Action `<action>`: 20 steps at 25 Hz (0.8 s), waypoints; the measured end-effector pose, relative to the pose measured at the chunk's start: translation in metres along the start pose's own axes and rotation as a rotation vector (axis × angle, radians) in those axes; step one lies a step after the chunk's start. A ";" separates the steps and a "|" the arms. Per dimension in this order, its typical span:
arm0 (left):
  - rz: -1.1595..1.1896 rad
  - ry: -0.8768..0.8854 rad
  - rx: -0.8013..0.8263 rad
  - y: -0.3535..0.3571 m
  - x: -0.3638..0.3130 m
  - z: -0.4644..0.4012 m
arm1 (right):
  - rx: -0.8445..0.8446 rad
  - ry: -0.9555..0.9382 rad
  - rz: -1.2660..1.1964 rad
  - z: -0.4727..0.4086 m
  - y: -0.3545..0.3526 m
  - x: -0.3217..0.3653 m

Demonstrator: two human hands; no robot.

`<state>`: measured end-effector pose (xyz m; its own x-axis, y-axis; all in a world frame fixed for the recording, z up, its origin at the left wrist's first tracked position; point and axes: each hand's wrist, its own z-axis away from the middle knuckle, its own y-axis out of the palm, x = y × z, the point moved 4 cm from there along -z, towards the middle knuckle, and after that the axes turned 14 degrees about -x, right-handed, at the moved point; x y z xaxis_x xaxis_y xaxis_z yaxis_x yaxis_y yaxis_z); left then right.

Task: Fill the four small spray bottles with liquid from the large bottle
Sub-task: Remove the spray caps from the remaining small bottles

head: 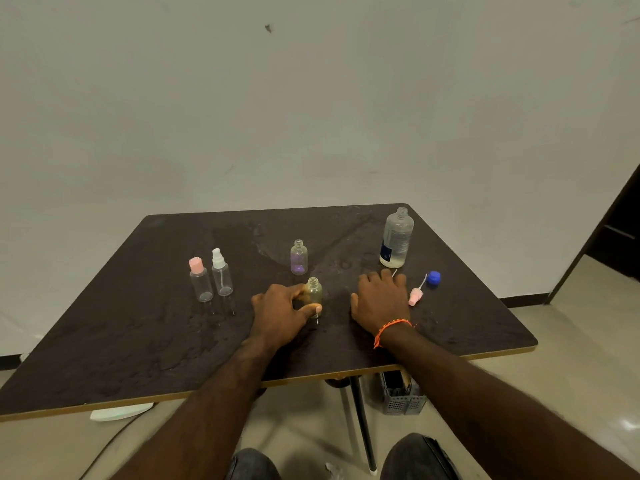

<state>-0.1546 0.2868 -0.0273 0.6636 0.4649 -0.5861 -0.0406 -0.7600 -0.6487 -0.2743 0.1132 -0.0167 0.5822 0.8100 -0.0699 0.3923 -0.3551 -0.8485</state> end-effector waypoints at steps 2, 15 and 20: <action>-0.013 -0.005 -0.014 -0.003 0.004 0.000 | 0.017 -0.011 -0.051 0.000 -0.001 0.006; -0.362 -0.106 -0.079 -0.011 0.021 -0.038 | 0.196 0.139 -0.839 -0.018 0.009 0.098; -0.411 -0.147 -0.099 -0.003 0.029 -0.066 | 0.235 0.125 -0.891 -0.039 0.017 0.111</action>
<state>-0.0858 0.2728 -0.0101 0.4956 0.7920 -0.3566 0.2813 -0.5348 -0.7967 -0.1754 0.1793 -0.0184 0.2135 0.6772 0.7041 0.5848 0.4888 -0.6474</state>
